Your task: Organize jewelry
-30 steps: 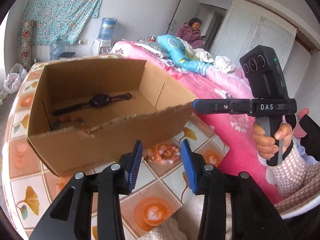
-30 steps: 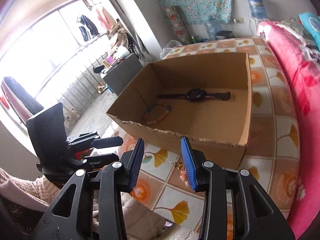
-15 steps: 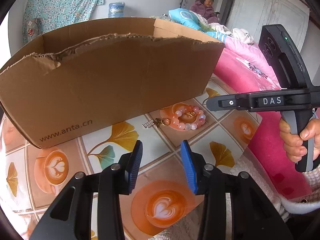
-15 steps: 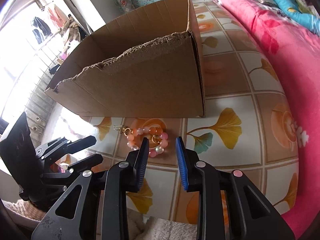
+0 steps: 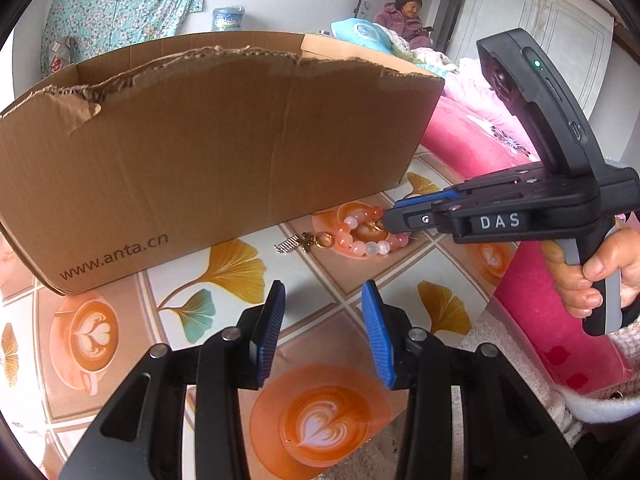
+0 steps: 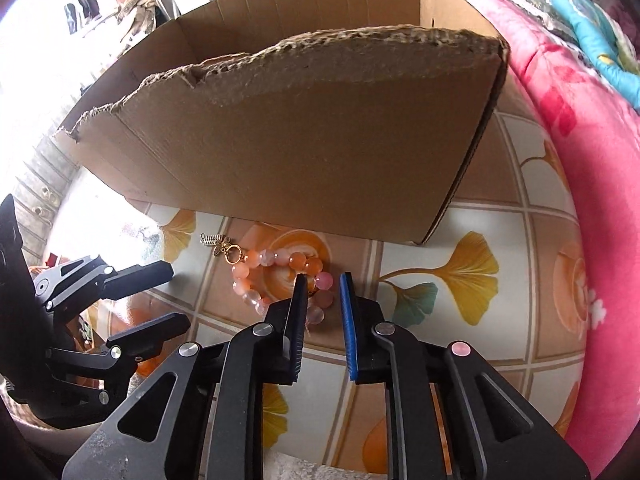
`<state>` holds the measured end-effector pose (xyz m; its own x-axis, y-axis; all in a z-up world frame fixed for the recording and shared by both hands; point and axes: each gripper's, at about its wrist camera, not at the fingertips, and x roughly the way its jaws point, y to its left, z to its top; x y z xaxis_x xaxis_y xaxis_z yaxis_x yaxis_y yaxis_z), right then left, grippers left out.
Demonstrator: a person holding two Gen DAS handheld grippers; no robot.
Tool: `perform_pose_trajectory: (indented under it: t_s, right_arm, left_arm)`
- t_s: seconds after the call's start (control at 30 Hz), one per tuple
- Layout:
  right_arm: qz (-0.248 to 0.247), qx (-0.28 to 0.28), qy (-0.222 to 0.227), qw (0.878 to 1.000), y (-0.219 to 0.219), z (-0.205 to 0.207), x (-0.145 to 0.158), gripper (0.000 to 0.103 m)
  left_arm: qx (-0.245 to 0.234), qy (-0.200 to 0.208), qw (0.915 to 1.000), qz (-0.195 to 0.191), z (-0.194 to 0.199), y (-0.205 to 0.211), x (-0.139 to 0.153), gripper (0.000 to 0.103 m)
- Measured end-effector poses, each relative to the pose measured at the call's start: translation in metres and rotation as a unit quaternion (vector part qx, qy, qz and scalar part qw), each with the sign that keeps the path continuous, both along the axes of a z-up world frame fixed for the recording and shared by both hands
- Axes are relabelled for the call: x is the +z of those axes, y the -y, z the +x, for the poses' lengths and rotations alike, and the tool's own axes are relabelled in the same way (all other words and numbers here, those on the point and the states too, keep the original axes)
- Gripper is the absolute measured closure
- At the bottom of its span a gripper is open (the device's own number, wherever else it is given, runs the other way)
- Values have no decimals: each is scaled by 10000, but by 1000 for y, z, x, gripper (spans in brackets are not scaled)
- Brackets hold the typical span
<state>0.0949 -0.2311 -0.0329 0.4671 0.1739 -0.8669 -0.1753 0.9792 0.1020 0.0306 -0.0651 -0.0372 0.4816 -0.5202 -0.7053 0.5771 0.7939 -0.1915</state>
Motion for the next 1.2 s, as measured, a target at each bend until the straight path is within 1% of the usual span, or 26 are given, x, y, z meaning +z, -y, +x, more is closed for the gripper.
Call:
perform_pose_trajectory:
  t_s: [0.03,0.13,0.3,0.5,0.6,0.73,0.9,1.1,1.2]
  right_arm:
    - [-4,46,-2,10000,-2,0,0,95]
    - [22,67,35,10000,-6,0,4,96]
    - [426,106,287,9986,-12,-10,26,96]
    - [895,217,550,9942,-20,-16,56,96]
    - [1005,186,656,9926,-15,-17,68,96]
    - [929,-22,674,9934,-5,-18,68,96]
    - [869,-317,607,9939,14,-11,54,96]
    - [754,-762,352,9936,40,-16,38,95]
    - [664,-914,337,9930,48,-20,34,92]
  left_arm:
    - [7,-2,10000,-24,0,-1,0,64]
    - [13,-19,10000,-88,0,-5,0,64]
    - [8,-11,10000,-94,-1,-7,1,64]
    - [53,-34,9999,-112,-1,-11,1,64]
    - [74,-57,9999,-121,0,-12,2,64]
    - [105,-102,9998,-143,2,-13,3,64]
    - [97,-101,9999,-83,2,-11,3,64]
    - [121,-83,9999,-19,1,-5,3,64]
    - [121,-53,9999,26,0,0,2,64]
